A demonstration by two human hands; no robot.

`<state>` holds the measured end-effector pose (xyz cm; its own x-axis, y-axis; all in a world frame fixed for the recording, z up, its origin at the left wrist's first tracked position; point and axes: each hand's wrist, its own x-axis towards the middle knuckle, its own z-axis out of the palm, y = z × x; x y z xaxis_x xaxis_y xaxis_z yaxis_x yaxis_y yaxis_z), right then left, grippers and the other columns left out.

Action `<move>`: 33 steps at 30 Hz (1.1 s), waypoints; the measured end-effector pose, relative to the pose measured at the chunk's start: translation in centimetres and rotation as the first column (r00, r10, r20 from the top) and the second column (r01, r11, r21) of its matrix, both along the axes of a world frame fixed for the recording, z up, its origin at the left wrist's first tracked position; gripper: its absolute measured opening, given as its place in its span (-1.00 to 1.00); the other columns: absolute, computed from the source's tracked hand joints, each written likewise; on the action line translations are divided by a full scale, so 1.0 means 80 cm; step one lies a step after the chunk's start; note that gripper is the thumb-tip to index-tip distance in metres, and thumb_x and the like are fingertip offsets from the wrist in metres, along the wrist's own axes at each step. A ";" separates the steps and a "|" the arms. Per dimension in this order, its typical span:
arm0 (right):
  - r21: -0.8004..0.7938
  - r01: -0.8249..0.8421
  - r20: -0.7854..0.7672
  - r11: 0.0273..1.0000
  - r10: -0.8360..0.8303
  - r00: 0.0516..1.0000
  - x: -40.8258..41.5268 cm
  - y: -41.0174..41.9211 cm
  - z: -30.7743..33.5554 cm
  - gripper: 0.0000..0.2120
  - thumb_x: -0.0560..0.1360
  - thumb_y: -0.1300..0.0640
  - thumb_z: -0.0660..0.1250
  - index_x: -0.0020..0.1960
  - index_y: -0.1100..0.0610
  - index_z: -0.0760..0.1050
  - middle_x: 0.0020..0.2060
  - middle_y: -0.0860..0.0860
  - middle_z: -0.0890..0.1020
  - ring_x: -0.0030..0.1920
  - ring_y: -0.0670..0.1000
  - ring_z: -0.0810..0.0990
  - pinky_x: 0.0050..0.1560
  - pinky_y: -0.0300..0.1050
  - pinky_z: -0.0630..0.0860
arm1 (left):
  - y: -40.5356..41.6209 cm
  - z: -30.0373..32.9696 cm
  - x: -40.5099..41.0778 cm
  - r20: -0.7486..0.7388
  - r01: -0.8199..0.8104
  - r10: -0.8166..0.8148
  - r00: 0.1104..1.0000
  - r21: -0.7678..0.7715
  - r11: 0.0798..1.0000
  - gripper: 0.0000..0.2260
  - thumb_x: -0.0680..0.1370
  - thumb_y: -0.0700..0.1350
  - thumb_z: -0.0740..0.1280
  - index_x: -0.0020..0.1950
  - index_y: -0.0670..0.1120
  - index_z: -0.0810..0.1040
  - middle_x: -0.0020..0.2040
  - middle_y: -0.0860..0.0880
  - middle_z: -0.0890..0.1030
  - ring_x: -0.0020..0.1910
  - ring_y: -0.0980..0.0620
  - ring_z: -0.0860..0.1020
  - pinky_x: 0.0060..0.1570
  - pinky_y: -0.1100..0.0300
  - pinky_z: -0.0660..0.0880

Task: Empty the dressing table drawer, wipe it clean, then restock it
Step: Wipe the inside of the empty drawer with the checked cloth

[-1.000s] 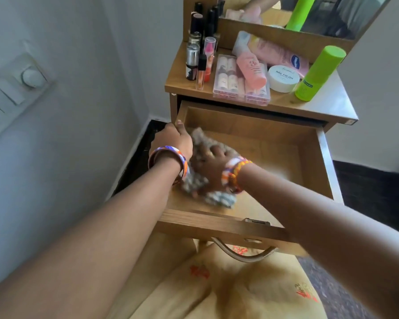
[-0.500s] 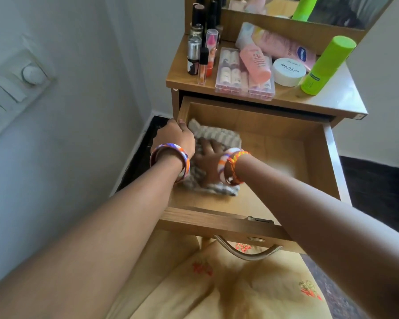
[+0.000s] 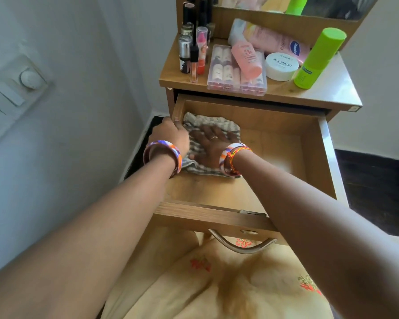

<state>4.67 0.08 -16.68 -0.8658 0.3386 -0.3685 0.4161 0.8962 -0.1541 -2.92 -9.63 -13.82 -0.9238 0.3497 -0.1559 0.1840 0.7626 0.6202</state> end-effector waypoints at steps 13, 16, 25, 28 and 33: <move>0.136 0.523 0.068 0.842 -0.534 0.843 0.111 0.086 0.019 -0.31 0.50 -0.08 0.23 0.49 0.17 0.06 0.47 0.20 0.16 0.45 0.25 0.18 0.42 0.17 0.24 | -0.001 0.001 0.006 0.028 -0.010 0.009 1.000 0.040 0.999 -0.62 0.66 -0.03 -0.02 0.25 -0.24 0.44 0.22 -0.24 0.54 0.20 -0.26 0.51 0.19 -0.05 0.44; 0.242 0.414 0.128 0.877 -0.452 0.883 0.123 0.071 0.028 -0.49 0.48 0.04 0.27 0.38 0.21 0.32 0.28 0.21 0.42 0.28 0.24 0.41 0.28 0.03 0.41 | -0.002 0.004 0.011 0.017 -0.001 0.001 1.000 0.026 1.000 -0.61 0.66 -0.04 -0.02 0.28 -0.24 0.42 0.26 -0.23 0.52 0.24 -0.25 0.48 0.19 -0.03 0.41; 0.174 0.228 0.483 0.958 -0.285 0.828 0.141 0.003 0.094 -0.56 0.39 -0.19 0.34 0.02 0.17 0.54 -0.29 0.04 0.52 -0.09 0.12 0.55 0.03 -0.12 0.55 | -0.009 0.004 0.006 0.043 0.027 -0.028 0.999 0.029 0.999 -0.60 0.65 -0.05 0.02 0.31 -0.28 0.43 0.35 -0.26 0.45 0.34 -0.25 0.40 0.31 0.00 0.30; 0.064 0.248 0.397 0.967 -0.252 0.883 0.151 -0.030 0.131 -0.72 0.57 0.01 0.16 -0.06 0.24 0.43 -0.34 0.00 0.51 -0.21 0.01 0.51 0.02 -0.24 0.51 | -0.011 0.003 0.005 0.059 0.032 -0.034 0.998 0.041 0.999 -0.60 0.65 -0.04 0.03 0.31 -0.27 0.43 0.33 -0.24 0.47 0.33 -0.23 0.41 0.31 0.00 0.31; -0.073 0.080 0.334 0.994 -0.052 0.941 0.097 -0.093 0.130 -0.59 0.50 0.22 0.28 -0.47 0.13 0.23 -0.77 -0.27 0.36 -0.81 -0.30 0.27 -0.47 -0.42 0.24 | -0.012 0.004 0.006 0.118 0.050 -0.055 0.992 0.043 0.998 -0.59 0.64 -0.05 0.02 0.32 -0.28 0.42 0.33 -0.24 0.47 0.34 -0.25 0.41 0.30 -0.01 0.33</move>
<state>12.40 -7.33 -6.26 -0.6669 0.3460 -0.6599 0.5142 0.8547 -0.0715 -2.42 -10.58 -13.53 -0.8799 0.4051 -0.2482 0.1462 0.7280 0.6698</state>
